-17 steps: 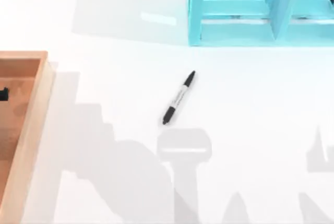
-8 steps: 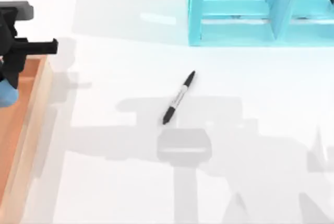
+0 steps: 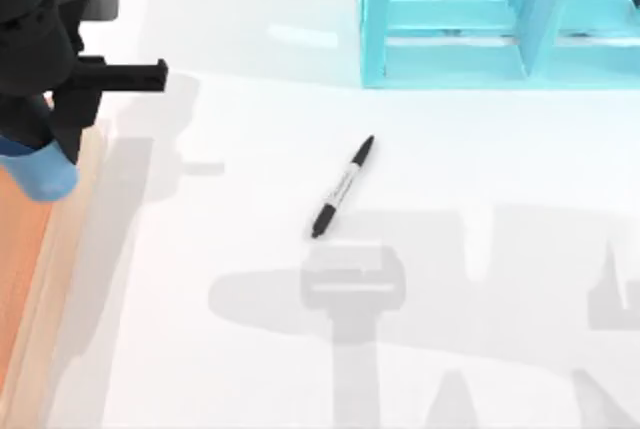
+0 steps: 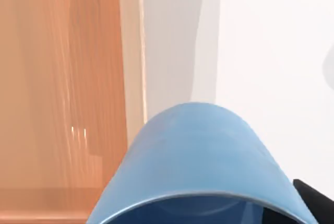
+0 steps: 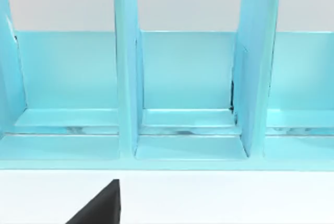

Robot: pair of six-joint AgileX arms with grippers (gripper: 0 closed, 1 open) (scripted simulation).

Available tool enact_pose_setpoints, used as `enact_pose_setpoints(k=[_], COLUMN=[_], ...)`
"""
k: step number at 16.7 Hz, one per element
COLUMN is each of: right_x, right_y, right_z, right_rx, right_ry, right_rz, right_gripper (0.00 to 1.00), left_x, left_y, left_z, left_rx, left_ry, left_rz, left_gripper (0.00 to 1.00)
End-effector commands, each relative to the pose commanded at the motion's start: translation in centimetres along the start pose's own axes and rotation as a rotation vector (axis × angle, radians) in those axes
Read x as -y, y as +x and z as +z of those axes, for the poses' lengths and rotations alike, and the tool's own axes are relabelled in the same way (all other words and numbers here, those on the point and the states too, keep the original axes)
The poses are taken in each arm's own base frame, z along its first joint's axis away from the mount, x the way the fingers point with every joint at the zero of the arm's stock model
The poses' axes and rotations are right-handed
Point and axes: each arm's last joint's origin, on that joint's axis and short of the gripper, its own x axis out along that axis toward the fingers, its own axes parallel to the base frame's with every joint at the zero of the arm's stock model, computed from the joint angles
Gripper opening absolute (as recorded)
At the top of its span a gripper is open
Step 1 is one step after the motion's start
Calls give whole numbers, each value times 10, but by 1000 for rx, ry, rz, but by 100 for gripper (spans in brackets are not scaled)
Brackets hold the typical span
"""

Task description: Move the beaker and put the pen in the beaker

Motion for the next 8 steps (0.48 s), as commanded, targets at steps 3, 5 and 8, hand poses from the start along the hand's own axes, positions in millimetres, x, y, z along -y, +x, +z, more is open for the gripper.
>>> enact_pose_setpoints(k=[3,5,8], right_x=[0,0,0], right_y=[0,0,0], right_z=[0,0,0], right_rx=[0,0,0], right_ry=[0,0,0], right_rz=[0,0,0], right_gripper=[100,100,100], left_x=[0,13,51], left_y=[4,16,49], left_z=[2,8,25], left_rx=[-8,-10,23], left_ry=[-2,-2,-4], left_rz=[1,11,27], left_gripper=[0,0,0])
